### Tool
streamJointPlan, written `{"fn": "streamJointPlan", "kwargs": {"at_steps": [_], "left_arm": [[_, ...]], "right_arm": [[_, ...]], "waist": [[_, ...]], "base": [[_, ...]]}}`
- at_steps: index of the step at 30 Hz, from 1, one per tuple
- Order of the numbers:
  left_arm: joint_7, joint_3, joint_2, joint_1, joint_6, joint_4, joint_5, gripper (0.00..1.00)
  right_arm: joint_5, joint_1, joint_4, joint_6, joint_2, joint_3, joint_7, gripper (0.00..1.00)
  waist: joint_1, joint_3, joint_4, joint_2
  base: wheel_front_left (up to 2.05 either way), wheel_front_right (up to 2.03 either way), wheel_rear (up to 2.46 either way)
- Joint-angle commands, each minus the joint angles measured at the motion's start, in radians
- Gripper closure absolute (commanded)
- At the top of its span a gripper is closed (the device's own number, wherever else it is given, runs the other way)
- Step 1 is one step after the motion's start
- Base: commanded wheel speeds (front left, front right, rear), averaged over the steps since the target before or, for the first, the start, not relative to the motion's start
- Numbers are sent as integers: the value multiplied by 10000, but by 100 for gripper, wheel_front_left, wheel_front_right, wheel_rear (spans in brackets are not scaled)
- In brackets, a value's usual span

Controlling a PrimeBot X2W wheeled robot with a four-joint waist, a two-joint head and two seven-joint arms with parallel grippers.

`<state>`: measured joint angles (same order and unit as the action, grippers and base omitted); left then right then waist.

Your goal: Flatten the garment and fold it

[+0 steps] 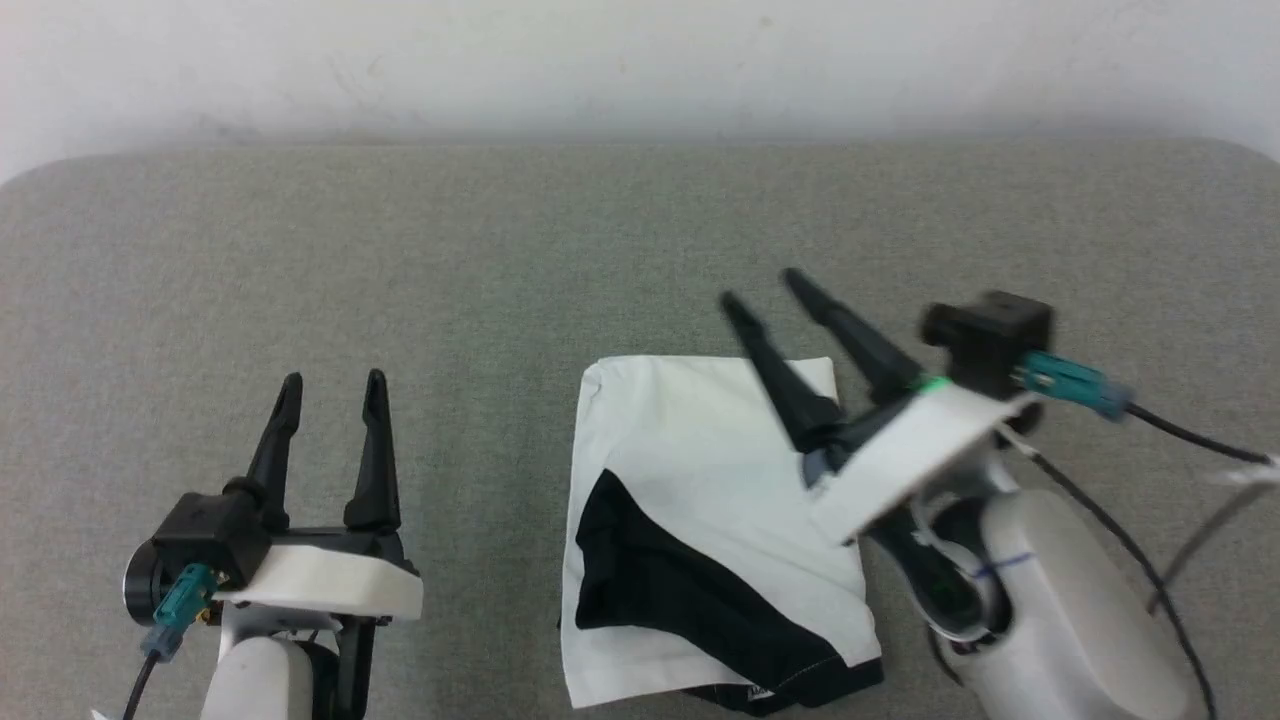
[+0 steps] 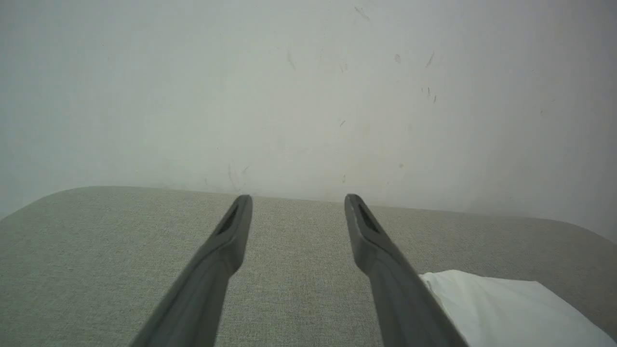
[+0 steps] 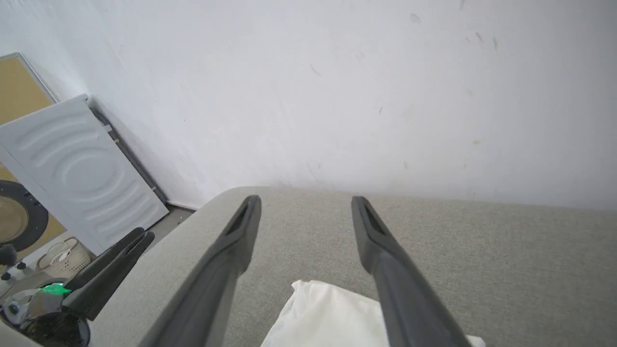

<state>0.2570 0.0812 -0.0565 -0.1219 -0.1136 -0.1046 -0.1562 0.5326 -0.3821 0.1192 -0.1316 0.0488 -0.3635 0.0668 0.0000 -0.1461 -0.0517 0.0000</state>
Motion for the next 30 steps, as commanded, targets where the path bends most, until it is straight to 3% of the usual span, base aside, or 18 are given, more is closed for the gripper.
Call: {"fn": "streamJointPlan", "kwargs": {"at_steps": [1,6,11,22,30], "left_arm": [[47,42,21,160,-42,46,126,0],[47,96,15,296,-62,98,168,0],[47,106,18,321,-79,107,185,0],[47,-61,27,297,-118,21,153,0],[47,-168,36,255,-136,-79,98,0]], "right_arm": [[-137,358,-104,9,14,299,-208,0],[-271,1515,-460,9,14,1882,-727,0],[-334,2333,150,9,14,2609,-1,0],[-168,2257,1672,9,14,2022,2595,0],[38,1515,3027,9,14,1635,3613,0]], "waist": [[0,197,180,0],[0,374,394,0],[0,408,481,0],[0,283,290,0],[0,165,-12,0]], "base": [[0,0,0],[0,0,0],[0,0,0],[0,0,0],[0,0,0]]}}
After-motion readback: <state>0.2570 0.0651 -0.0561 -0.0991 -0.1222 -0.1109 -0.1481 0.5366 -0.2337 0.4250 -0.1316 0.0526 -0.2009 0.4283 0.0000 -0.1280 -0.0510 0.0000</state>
